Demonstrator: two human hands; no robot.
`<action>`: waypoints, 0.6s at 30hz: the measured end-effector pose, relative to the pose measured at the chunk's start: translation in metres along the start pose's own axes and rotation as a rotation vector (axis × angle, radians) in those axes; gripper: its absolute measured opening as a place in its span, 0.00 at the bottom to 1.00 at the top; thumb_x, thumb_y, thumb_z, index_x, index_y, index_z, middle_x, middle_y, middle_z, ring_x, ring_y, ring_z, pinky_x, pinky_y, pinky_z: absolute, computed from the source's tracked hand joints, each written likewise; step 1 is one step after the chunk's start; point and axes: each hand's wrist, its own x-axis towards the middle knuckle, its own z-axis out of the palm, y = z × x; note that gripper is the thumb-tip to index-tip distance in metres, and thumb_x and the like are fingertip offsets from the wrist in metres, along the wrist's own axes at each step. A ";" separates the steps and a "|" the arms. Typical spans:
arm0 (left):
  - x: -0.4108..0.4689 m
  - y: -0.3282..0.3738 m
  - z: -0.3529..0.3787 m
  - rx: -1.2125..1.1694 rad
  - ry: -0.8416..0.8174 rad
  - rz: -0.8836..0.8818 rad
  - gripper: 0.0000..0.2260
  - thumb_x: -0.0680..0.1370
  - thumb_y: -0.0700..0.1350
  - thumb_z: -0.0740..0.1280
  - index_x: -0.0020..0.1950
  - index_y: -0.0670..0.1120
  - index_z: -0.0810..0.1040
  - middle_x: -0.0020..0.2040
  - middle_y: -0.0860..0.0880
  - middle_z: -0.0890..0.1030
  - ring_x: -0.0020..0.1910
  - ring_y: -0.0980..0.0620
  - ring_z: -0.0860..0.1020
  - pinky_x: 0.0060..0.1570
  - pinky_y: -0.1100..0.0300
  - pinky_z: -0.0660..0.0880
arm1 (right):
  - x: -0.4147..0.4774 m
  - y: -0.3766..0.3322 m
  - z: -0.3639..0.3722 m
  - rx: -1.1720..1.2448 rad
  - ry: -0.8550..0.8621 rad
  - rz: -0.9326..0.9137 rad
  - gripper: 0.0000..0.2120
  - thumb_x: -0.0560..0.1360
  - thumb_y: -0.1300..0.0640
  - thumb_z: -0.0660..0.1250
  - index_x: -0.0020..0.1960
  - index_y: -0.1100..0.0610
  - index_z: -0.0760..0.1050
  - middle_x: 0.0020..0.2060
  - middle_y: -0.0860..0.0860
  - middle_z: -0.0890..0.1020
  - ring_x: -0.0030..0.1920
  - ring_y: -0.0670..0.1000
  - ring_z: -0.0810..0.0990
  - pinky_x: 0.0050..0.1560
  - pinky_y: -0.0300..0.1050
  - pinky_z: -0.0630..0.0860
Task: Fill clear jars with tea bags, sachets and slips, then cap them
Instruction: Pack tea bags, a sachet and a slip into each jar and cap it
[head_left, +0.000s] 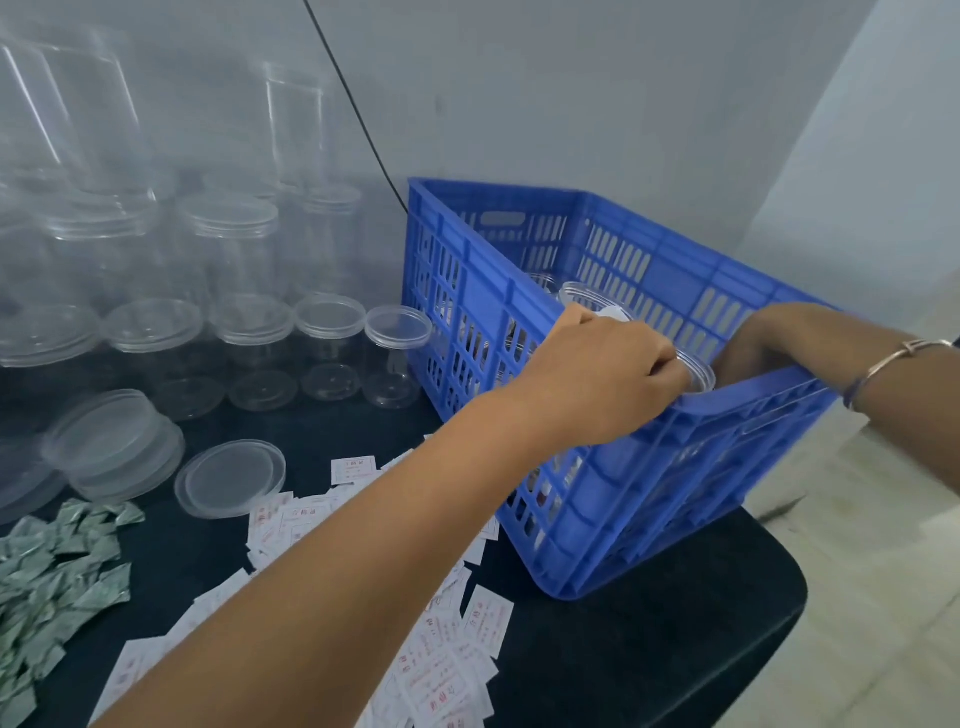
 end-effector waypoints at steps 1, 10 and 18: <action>0.000 0.000 0.000 0.000 -0.003 0.000 0.19 0.81 0.44 0.55 0.29 0.47 0.60 0.26 0.52 0.64 0.28 0.52 0.62 0.59 0.57 0.61 | -0.001 -0.002 0.000 -0.002 -0.013 -0.012 0.14 0.83 0.45 0.59 0.64 0.50 0.72 0.67 0.49 0.76 0.68 0.53 0.75 0.70 0.51 0.71; -0.016 0.011 -0.007 0.000 -0.058 -0.007 0.22 0.85 0.52 0.51 0.31 0.51 0.65 0.32 0.52 0.70 0.36 0.55 0.69 0.70 0.56 0.52 | -0.019 -0.008 0.002 -0.018 0.032 -0.005 0.22 0.85 0.45 0.55 0.73 0.57 0.69 0.67 0.53 0.75 0.67 0.53 0.75 0.57 0.43 0.71; -0.058 0.008 -0.030 -0.151 0.061 0.100 0.17 0.83 0.49 0.58 0.63 0.38 0.75 0.60 0.42 0.77 0.62 0.45 0.72 0.64 0.52 0.65 | -0.016 -0.003 -0.007 0.423 0.811 -0.150 0.10 0.79 0.63 0.66 0.58 0.64 0.81 0.58 0.62 0.82 0.54 0.60 0.83 0.62 0.52 0.74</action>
